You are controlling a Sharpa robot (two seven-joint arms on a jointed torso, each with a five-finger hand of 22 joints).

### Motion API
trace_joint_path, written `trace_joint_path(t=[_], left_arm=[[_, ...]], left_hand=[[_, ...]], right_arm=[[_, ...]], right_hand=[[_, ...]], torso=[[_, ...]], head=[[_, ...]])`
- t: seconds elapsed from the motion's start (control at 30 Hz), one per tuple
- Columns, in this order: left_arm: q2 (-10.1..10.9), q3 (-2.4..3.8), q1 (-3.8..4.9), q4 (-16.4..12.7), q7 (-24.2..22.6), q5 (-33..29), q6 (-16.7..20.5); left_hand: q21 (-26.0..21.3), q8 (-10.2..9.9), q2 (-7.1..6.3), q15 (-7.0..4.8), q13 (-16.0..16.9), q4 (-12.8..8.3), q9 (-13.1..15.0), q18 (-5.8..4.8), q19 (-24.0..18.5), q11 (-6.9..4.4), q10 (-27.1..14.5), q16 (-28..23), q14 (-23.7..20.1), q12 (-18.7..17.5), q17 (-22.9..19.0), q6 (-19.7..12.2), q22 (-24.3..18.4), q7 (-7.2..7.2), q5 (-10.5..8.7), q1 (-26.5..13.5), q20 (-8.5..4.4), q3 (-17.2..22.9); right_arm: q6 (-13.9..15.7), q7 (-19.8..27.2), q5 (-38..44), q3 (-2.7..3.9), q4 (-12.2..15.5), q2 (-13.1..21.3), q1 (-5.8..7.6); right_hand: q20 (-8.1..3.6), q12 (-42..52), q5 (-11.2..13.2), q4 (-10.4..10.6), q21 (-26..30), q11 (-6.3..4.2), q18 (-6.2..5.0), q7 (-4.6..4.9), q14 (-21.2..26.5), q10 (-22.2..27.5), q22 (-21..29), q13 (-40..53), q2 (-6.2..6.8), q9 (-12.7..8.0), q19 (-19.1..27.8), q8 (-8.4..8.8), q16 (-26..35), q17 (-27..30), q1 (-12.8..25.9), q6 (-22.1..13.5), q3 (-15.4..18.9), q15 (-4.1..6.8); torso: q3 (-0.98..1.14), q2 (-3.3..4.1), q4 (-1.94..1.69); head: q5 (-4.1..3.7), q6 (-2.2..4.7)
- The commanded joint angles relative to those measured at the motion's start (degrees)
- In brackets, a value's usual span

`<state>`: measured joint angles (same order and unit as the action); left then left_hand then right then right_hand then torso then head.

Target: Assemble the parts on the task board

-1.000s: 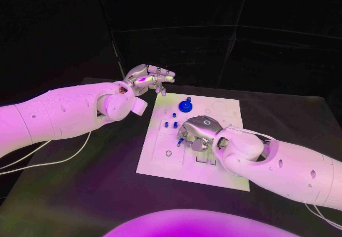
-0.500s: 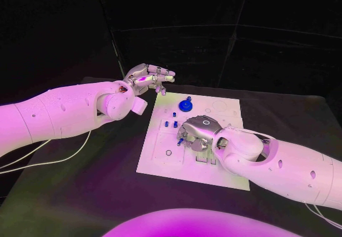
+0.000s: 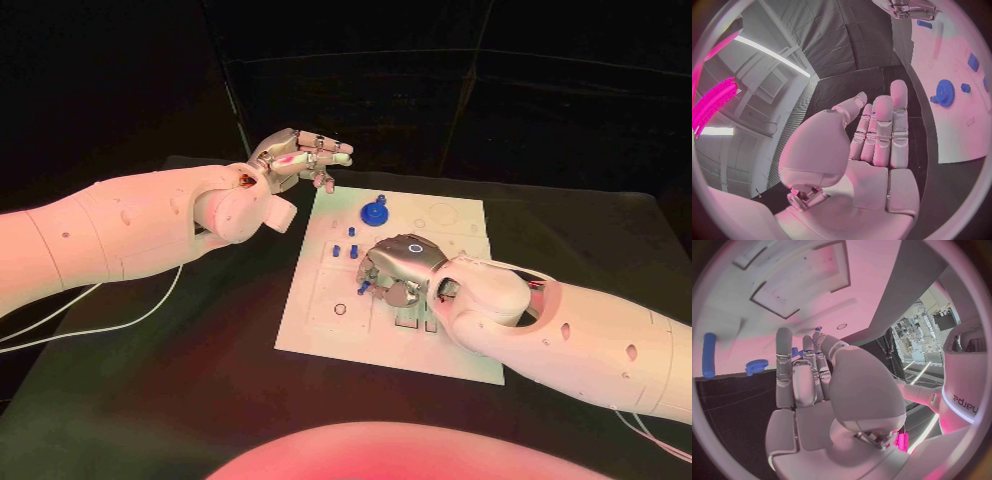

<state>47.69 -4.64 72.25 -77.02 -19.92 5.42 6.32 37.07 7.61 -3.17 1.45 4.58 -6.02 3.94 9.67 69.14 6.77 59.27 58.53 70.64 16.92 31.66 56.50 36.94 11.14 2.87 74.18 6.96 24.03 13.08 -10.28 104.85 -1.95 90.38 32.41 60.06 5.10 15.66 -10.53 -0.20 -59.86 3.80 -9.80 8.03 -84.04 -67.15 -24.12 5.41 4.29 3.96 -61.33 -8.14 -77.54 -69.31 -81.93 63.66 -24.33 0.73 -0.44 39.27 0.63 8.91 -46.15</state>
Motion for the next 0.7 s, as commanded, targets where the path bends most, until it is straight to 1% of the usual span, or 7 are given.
trace_joint_path(t=[0.03, 0.1, 0.3, 0.53, 0.7], left_arm=[[-0.02, 0.02, 0.08, -0.06, -0.14, 0.16, -0.80], [-0.01, 0.02, 0.08, -0.08, -0.12, 0.16, -0.81], [0.05, 0.02, 0.08, -0.12, -0.07, 0.16, -0.81], [0.00, 0.02, 0.08, -0.11, -0.04, 0.16, -0.88], [-0.01, 0.01, 0.08, -0.08, 0.00, 0.16, -0.93]], left_hand=[[-0.27, -0.38, 0.10, 0.07, 0.05, 0.00, -0.05, 0.70, -0.42, 0.00, -0.55, -0.33, -0.47, 0.39, -0.05, -0.43, -0.05, 0.00, -0.13, 0.33, 0.00, -0.40], [-0.27, -0.38, 0.10, 0.07, 0.05, 0.00, -0.05, 0.70, -0.42, 0.00, -0.55, -0.33, -0.47, 0.39, -0.05, -0.43, -0.05, 0.00, -0.13, 0.33, 0.00, -0.40], [-0.27, -0.38, 0.10, 0.07, 0.05, 0.00, -0.05, 0.70, -0.42, 0.00, -0.55, -0.33, -0.47, 0.39, -0.05, -0.43, -0.05, 0.00, -0.13, 0.33, 0.00, -0.40], [-0.27, -0.38, 0.10, 0.07, 0.05, 0.00, -0.05, 0.70, -0.42, 0.00, -0.55, -0.33, -0.47, 0.39, -0.05, -0.43, -0.05, 0.00, -0.13, 0.33, 0.00, -0.40], [-0.27, -0.38, 0.10, 0.07, 0.05, 0.00, -0.05, 0.70, -0.42, 0.00, -0.55, -0.33, -0.47, 0.39, -0.05, -0.43, -0.05, 0.00, -0.13, 0.33, 0.00, -0.40]], right_arm=[[-0.59, 0.07, 0.14, 0.01, -0.11, -0.15, 0.08], [-0.78, 0.02, 0.12, 0.01, -0.10, -0.15, 0.08], [-1.84, -0.44, 0.10, 0.01, -0.18, -0.18, 0.09], [-2.37, -1.67, 0.58, 0.01, -0.39, -0.58, 0.09], [-2.60, -1.96, 1.29, 0.01, -0.50, -0.84, 0.09]], right_hand=[[-0.13, -0.35, 0.13, -0.04, -0.17, -0.16, -0.80, -0.12, -2.26, -0.37, -0.08, -0.07, 0.12, 0.11, 0.04, -0.14, -0.30, -0.10, 0.59, 0.44, -0.26, 0.26], [-0.13, -0.35, 0.13, -0.04, -0.17, -0.16, -0.80, -0.12, -2.26, -0.37, -0.08, -0.07, 0.12, 0.11, 0.04, -0.14, -0.30, -0.10, 0.59, 0.44, -0.26, 0.26], [-0.13, -0.35, 0.13, -0.04, -0.17, -0.16, -0.80, -0.12, -2.26, -0.37, -0.08, -0.07, 0.12, 0.11, 0.04, -0.14, -0.30, -0.10, 0.59, 0.44, -0.26, 0.26], [-0.12, -0.39, 0.15, -0.02, -0.16, -0.17, -0.80, -0.13, -2.24, -0.40, -0.08, -0.09, 0.18, 0.11, 0.05, -0.11, -0.22, 0.05, 0.81, 0.46, -0.25, 0.27], [-0.12, -0.41, 0.17, -0.01, -0.16, -0.17, -0.80, -0.14, -2.24, -0.40, -0.08, -0.09, 0.22, 0.11, 0.05, -0.10, -0.23, 0.04, 0.92, 0.46, -0.24, 0.27]], torso=[[-0.01, 0.01, 0.06], [0.01, 0.02, 0.02], [-0.06, 0.01, -0.01], [0.02, -0.01, -0.03], [-0.01, -0.01, -0.02]], head=[[-0.11, 0.03], [-0.08, -0.07], [-0.04, -0.19], [0.00, -0.25], [0.01, -0.24]])
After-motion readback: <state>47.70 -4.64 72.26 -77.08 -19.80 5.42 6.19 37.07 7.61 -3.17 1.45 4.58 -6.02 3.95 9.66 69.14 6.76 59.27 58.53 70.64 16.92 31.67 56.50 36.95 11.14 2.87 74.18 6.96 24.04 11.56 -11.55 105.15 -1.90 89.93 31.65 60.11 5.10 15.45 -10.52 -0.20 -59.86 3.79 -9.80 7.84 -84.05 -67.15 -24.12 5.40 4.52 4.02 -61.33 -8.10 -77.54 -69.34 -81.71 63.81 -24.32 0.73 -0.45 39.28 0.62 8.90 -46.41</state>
